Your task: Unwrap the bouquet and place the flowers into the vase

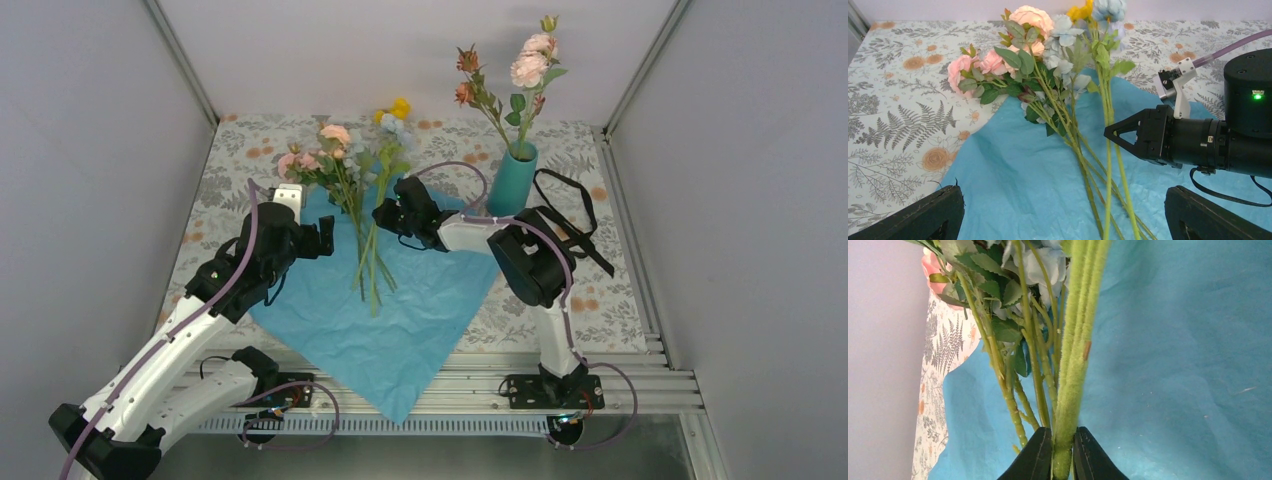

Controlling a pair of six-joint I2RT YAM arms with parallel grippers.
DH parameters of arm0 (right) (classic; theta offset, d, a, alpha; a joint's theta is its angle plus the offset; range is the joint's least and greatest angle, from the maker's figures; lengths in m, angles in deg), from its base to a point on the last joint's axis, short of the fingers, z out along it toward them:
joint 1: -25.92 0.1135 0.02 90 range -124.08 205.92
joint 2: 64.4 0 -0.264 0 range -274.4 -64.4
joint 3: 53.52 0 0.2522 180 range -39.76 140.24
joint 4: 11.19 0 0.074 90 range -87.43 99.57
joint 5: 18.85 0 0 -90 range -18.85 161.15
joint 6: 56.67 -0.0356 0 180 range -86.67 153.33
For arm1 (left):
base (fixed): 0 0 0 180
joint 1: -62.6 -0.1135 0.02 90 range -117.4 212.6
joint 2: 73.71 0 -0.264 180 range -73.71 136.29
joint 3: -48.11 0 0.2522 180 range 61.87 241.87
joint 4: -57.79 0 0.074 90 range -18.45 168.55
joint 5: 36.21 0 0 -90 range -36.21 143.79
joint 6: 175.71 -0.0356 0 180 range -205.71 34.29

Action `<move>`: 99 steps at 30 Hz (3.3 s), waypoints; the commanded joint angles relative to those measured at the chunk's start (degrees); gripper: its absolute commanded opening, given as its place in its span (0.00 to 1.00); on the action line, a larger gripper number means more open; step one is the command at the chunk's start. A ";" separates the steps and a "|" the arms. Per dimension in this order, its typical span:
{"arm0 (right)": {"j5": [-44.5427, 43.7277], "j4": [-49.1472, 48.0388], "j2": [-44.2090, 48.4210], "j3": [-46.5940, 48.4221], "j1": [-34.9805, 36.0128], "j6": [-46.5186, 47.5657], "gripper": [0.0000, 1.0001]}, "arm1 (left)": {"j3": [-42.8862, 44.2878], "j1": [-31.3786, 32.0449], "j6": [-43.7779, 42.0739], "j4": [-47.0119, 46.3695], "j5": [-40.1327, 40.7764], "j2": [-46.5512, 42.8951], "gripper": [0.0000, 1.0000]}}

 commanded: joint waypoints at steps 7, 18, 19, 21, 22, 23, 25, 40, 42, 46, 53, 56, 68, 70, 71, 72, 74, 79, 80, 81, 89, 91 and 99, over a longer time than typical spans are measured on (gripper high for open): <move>-3.29 1.91 5.55 -0.51 1.30 3.06 0.04 | -0.44 0.20 -0.22 -0.46 0.86 -0.49 1.00; -8.02 8.12 10.66 -0.15 1.57 7.73 0.04 | -0.38 0.22 -0.22 -0.31 1.10 -0.02 1.00; -8.33 7.90 11.44 -0.63 1.57 8.07 0.04 | -0.38 0.25 -0.15 -0.29 1.16 0.01 1.00; -9.13 8.07 13.06 -1.55 1.66 8.59 0.04 | -0.38 0.21 -0.06 -0.21 1.34 0.07 1.00; -9.55 8.25 14.24 -1.76 1.66 8.96 0.04 | -0.38 0.22 0.00 -0.20 1.40 0.06 1.00; -10.10 8.68 15.29 -1.94 1.66 9.42 0.04 | -0.40 0.20 0.03 -0.20 1.35 0.12 1.00; -11.69 9.23 17.70 -2.34 1.71 10.59 0.04 | -0.38 0.22 0.12 -0.16 1.23 0.18 1.00; -17.01 3.26 39.02 -7.98 2.41 32.75 0.04 | -0.51 0.23 2.29 -0.35 -1.82 0.61 1.00; -15.68 -1.42 42.01 -10.53 2.44 37.83 0.04 | -0.39 0.20 2.36 -0.46 -2.29 0.65 1.00; -17.81 -7.45 46.85 -11.20 2.03 47.81 0.04 | -0.45 0.26 1.66 -0.82 -2.87 0.35 1.00; -15.07 -15.47 50.39 -10.13 -5.40 54.90 0.04 | -0.74 0.22 1.27 -1.08 -2.79 0.09 1.00; -10.99 -13.24 49.05 -6.08 -9.44 54.76 0.04 | -0.81 0.28 1.13 -0.95 -2.43 0.14 1.00; -7.69 -27.13 45.57 -5.39 -18.03 59.37 0.04 | -0.73 0.20 0.84 -0.95 -2.38 1.66 1.00; -8.40 -29.67 43.81 -4.65 -19.49 59.94 0.04 | -0.73 0.21 0.83 -0.86 -2.17 1.69 1.00; -8.64 -30.73 42.78 -4.24 -20.23 59.88 0.04 | -0.73 0.20 0.91 -0.82 -2.09 1.75 1.00; -8.58 -31.80 41.82 -3.77 -21.22 59.64 0.04 | -0.73 0.20 0.92 -0.93 -2.15 1.81 1.00; -7.95 -33.29 39.10 -2.39 -22.96 58.79 0.04 | -0.83 0.21 0.92 -0.97 -2.31 1.98 1.00; -7.77 -36.80 33.38 1.11 -26.07 57.69 0.04 | -0.65 0.24 0.92 -1.12 -2.33 2.84 1.00; -7.55 -37.41 32.21 1.91 -26.66 57.36 0.04 | -0.58 0.23 0.92 -1.16 -2.39 3.12 1.00; -7.32 -37.99 30.99 2.49 -27.14 57.05 0.04 | -0.52 0.20 0.91 -1.16 -2.45 3.26 1.00; -6.02 -41.15 22.24 6.55 -29.41 56.16 0.04 | -0.22 0.20 1.08 -1.10 -1.87 4.97 1.00; -5.94 -41.39 20.86 6.75 -29.59 56.33 0.04 | -0.27 0.20 1.09 -0.95 -1.59 5.16 1.00; -7.76 -42.84 22.51 -1.22 -29.81 56.87 0.05 | -0.30 0.20 1.07 -1.07 -1.16 5.44 1.00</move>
